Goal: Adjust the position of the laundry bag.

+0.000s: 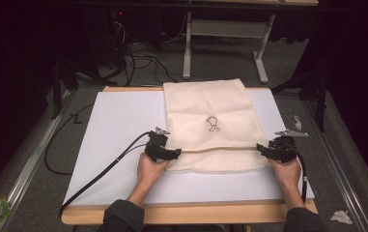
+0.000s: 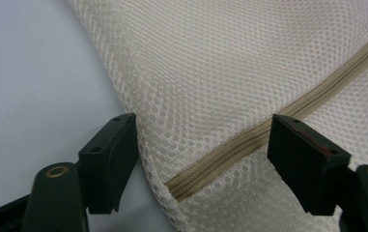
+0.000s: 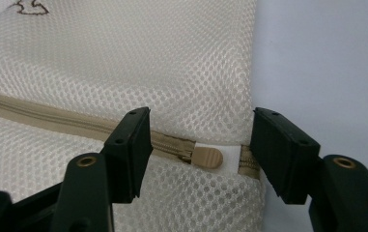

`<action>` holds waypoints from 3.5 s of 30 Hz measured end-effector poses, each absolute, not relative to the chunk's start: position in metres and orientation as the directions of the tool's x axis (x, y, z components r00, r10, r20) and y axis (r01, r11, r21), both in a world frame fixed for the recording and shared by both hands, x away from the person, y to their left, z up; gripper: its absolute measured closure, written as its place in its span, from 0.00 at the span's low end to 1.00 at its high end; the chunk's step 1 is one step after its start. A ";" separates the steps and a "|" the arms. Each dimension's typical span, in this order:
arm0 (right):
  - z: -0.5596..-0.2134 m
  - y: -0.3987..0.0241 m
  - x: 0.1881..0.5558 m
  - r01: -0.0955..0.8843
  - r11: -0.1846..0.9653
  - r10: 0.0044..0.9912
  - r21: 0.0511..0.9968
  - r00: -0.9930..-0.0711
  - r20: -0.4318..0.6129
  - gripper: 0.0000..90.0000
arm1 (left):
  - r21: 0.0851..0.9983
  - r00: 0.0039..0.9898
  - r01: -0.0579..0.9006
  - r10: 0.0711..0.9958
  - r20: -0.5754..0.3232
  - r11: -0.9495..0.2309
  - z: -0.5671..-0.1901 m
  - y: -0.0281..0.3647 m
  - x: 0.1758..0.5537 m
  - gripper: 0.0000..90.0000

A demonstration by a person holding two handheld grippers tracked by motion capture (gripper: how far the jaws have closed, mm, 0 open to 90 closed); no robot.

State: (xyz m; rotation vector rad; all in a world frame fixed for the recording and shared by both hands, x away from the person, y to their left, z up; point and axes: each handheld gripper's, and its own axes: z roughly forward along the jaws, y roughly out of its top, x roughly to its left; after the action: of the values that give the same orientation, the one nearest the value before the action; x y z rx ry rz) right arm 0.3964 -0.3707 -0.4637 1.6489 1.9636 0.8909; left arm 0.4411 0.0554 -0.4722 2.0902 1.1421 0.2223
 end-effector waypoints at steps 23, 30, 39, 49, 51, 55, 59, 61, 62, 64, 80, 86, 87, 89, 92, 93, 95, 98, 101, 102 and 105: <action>-0.464 -0.366 0.399 0.699 0.135 0.967 0.702 -0.246 0.059 0.84 | 0.677 0.615 0.625 0.780 -0.118 -0.389 -0.472 0.055 0.442 0.82; -0.462 -0.365 0.398 0.678 0.128 0.962 0.724 -0.262 0.076 0.90 | 0.677 0.621 0.629 0.771 -0.141 -0.383 -0.466 0.056 0.446 0.91; -0.459 -0.359 0.405 0.672 0.091 0.959 0.735 -0.259 0.118 0.91 | 0.706 0.612 0.612 0.779 -0.136 -0.357 -0.452 0.067 0.453 0.92; -0.454 -0.347 0.406 0.659 0.066 0.944 0.749 -0.284 0.166 0.91 | 0.717 0.613 0.596 0.782 -0.117 -0.361 -0.438 0.082 0.457 0.92; -0.454 -0.345 0.406 0.657 0.064 0.943 0.752 -0.286 0.171 0.91 | 0.717 0.614 0.592 0.783 -0.105 -0.368 -0.436 0.086 0.457 0.92; -0.454 -0.340 0.406 0.649 0.069 0.936 0.757 -0.304 0.176 0.91 | 0.721 0.607 0.595 0.786 -0.115 -0.354 -0.433 0.094 0.457 0.92; -0.454 -0.334 0.405 0.649 0.065 0.928 0.758 -0.318 0.193 0.91 | 0.715 0.607 0.600 0.786 -0.116 -0.358 -0.433 0.101 0.456 0.92; -0.454 -0.331 0.405 0.651 0.069 0.927 0.756 -0.322 0.193 0.91 | 0.715 0.606 0.600 0.788 -0.111 -0.360 -0.433 0.103 0.456 0.92; -0.454 -0.329 0.405 0.651 0.071 0.925 0.756 -0.326 0.194 0.91 | 0.716 0.602 0.601 0.790 -0.112 -0.356 -0.433 0.106 0.456 0.92; -0.454 -0.327 0.405 0.651 0.071 0.924 0.756 -0.329 0.196 0.91 | 0.719 0.595 0.604 0.795 -0.120 -0.344 -0.432 0.110 0.456 0.92; -0.452 -0.306 0.389 0.632 0.107 0.902 0.767 -0.387 0.192 0.91 | 0.707 0.574 0.643 0.797 -0.190 -0.294 -0.441 0.139 0.447 0.91; -0.453 -0.303 0.385 0.637 0.103 0.899 0.764 -0.388 0.202 0.91 | 0.705 0.572 0.647 0.797 -0.196 -0.291 -0.441 0.142 0.444 0.91; -0.453 -0.303 0.384 0.635 0.101 0.898 0.766 -0.390 0.205 0.91 | 0.703 0.573 0.648 0.796 -0.196 -0.293 -0.442 0.142 0.443 0.91; -0.453 -0.302 0.382 0.639 0.104 0.896 0.762 -0.393 0.207 0.91 | 0.700 0.571 0.653 0.795 -0.205 -0.288 -0.443 0.145 0.441 0.91; -0.454 -0.300 0.382 0.639 0.112 0.893 0.761 -0.401 0.205 0.91 | 0.702 0.567 0.656 0.795 -0.214 -0.279 -0.444 0.148 0.439 0.91; -0.454 -0.300 0.382 0.639 0.112 0.893 0.761 -0.401 0.205 0.91 | 0.702 0.564 0.657 0.797 -0.216 -0.275 -0.444 0.150 0.438 0.91; -0.453 -0.298 0.380 0.639 0.110 0.890 0.762 -0.405 0.211 0.91 | 0.701 0.557 0.661 0.800 -0.221 -0.267 -0.446 0.153 0.435 0.91; -0.453 -0.296 0.378 0.637 0.105 0.884 0.764 -0.412 0.222 0.91 | 0.697 0.556 0.666 0.801 -0.224 -0.267 -0.446 0.157 0.432 0.91; -0.455 -0.293 0.376 0.644 0.112 0.879 0.757 -0.419 0.226 0.91 | 0.693 0.553 0.670 0.801 -0.229 -0.265 -0.446 0.161 0.428 0.91; -0.456 -0.291 0.376 0.645 0.119 0.881 0.754 -0.419 0.219 0.91 | 0.693 0.553 0.670 0.801 -0.229 -0.265 -0.446 0.162 0.427 0.91; -0.456 -0.283 0.371 0.626 0.182 0.885 0.758 -0.440 0.151 0.91 | 0.691 0.557 0.668 0.801 -0.218 -0.276 -0.446 0.165 0.424 0.91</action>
State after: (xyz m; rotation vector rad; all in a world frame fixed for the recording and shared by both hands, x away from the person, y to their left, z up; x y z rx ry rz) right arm 0.3714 -0.2825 -0.4559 1.4343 2.1409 1.1252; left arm 0.4238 0.1648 -0.4465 2.0230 1.1788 0.2210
